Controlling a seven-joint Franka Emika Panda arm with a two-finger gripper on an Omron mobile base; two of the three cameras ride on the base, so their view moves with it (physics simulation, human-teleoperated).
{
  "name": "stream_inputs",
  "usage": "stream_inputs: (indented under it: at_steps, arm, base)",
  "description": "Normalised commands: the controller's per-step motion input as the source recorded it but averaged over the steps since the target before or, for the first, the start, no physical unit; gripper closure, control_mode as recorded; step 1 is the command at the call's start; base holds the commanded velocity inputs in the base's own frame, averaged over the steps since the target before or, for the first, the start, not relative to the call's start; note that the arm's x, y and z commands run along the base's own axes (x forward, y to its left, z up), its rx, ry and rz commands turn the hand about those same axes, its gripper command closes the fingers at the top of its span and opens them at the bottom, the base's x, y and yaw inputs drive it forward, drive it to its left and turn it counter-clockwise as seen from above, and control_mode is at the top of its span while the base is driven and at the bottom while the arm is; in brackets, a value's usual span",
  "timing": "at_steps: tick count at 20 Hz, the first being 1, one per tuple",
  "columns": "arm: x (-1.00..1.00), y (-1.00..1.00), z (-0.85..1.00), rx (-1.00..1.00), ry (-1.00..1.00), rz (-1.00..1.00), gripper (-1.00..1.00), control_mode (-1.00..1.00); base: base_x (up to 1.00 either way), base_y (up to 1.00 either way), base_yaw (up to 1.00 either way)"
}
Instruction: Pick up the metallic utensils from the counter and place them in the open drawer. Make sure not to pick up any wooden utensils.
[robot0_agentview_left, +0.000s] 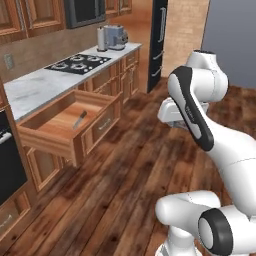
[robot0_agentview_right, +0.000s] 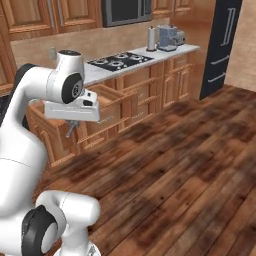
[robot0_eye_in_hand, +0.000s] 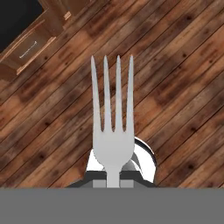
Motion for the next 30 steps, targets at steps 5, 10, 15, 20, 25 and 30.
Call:
stream_inputs:
  at_steps: [5, 10, 15, 20, 25, 30]
  arm:
    - [0.00, 0.00, 0.00, 0.00, 0.00, 0.00, 1.00, 1.00]
    - [0.00, 0.00, 0.00, 0.00, 0.00, 0.00, 1.00, 1.00]
    - [0.00, 0.00, 0.00, 0.00, 0.00, 0.00, 1.00, 1.00]
    - [0.00, 0.00, 0.00, 0.00, 0.00, 0.00, 1.00, 1.00]
    - [0.00, 0.00, 0.00, 0.00, 0.00, 0.00, 1.00, 1.00]
    - [0.00, 0.00, 0.00, 0.00, 0.00, 0.00, 1.00, 1.00]
  base:
    - [0.94, 0.23, 0.22]
    - [0.40, 0.49, 0.06]
    - [0.52, 0.57, 0.01]
    - [0.84, 0.46, -0.03]
    - [0.61, 0.25, -0.06]
    - [0.37, 0.03, -0.05]
